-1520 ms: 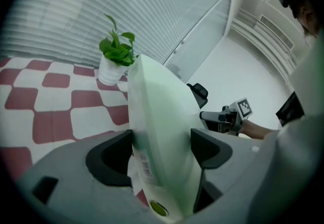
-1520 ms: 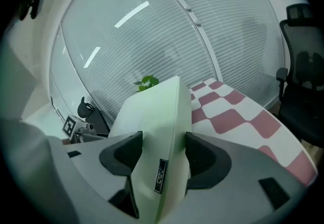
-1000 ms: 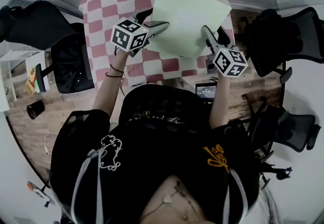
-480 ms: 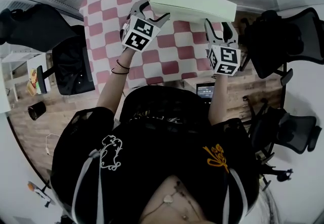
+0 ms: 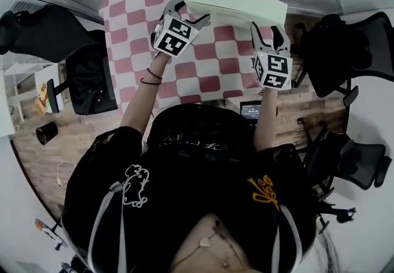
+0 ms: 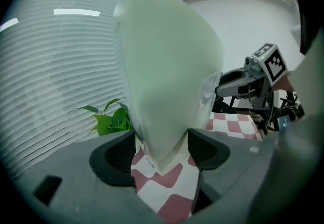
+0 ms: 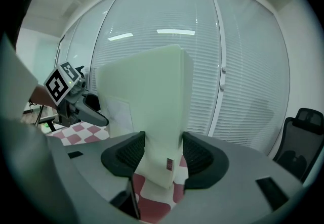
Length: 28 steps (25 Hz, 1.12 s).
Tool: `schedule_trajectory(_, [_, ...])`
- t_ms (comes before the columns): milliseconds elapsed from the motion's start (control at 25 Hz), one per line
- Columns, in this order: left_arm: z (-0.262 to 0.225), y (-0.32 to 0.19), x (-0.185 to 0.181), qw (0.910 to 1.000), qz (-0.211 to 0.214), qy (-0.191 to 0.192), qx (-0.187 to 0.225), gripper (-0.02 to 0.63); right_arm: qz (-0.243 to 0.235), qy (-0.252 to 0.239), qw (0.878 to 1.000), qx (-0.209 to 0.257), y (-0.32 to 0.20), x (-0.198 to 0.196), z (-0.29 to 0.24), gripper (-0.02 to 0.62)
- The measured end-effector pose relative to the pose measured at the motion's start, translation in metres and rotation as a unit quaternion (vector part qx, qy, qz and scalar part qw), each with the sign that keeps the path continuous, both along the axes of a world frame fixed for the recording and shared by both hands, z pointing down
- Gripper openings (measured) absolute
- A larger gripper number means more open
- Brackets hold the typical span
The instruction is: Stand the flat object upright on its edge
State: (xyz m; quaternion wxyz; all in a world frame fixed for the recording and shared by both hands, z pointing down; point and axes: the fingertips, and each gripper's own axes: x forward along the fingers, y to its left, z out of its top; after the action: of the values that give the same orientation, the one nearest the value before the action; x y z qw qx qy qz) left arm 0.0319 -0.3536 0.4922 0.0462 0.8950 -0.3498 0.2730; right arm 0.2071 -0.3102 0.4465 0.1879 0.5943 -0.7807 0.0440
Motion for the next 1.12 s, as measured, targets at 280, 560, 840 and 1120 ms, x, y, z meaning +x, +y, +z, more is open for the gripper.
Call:
schedule_trajectory(280, [0.000,-0.007,0.003,0.9997,0.021,0.008,0.011,0.334,0.014,-0.019,1.000,0.005,-0.002,0.002,0.003,0.239])
schedule_trajectory(560, [-0.010,-0.001,-0.011,0.9987,-0.013,0.050,0.001,0.334,0.023,-0.031,0.999,0.006,-0.009,0.004,0.001,0.239])
schedule_trajectory(840, [0.023,0.039,-0.035,0.9944,-0.023,0.081,-0.064,0.333,0.028,-0.042,0.999,0.006,-0.010,0.004,0.002,0.239])
schedule_trajectory(1120, [0.048,0.084,-0.049,0.9847,-0.039,0.117,-0.123,0.333,0.038,-0.079,0.996,-0.009,-0.001,0.003,0.010,0.239])
